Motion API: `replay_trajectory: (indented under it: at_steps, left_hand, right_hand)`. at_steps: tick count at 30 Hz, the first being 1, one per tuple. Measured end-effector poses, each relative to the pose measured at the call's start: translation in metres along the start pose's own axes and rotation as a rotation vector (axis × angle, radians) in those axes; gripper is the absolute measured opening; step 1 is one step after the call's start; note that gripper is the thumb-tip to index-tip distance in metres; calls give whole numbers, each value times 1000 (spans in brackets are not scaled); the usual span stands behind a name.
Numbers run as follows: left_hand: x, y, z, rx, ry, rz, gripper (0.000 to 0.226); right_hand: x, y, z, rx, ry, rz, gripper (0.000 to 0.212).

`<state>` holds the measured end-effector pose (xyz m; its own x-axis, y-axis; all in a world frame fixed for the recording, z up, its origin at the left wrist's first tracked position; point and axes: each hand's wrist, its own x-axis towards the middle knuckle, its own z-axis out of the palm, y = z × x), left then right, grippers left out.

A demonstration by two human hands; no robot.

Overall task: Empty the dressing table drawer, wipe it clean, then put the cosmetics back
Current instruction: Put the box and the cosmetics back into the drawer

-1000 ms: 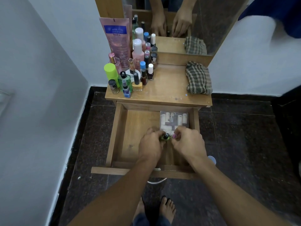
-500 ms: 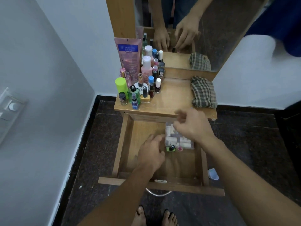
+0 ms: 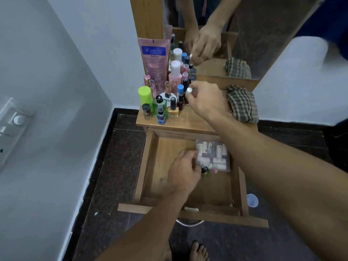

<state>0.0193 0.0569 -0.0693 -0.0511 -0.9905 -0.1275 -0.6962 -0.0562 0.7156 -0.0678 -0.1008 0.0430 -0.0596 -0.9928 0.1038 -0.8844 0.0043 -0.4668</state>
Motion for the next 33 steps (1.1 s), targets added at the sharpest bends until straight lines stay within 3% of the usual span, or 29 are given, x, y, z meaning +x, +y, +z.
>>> replay_trajectory:
  at_steps: [7,13,19,26,33]
  left_hand:
    - [-5,5,-3,-27,46,42,41]
    - [-18,15,5,-6,17,103,48]
    - [-22,15,4,11,-3,78,52]
    - [-25,10,9,30,-18,30,52]
    - [-20,5,10,61,-70,-3,51]
  right_hand:
    - [-24,26,-35,-18,37,-53,14]
    - [-91,65,-53,-7,-122,5,11]
    - [-133,86,-69,-92,-135,93,12]
    - [-171,99,-39,-269,-385,94,13]
    - [-178,106,-7,-338,-420,82,13]
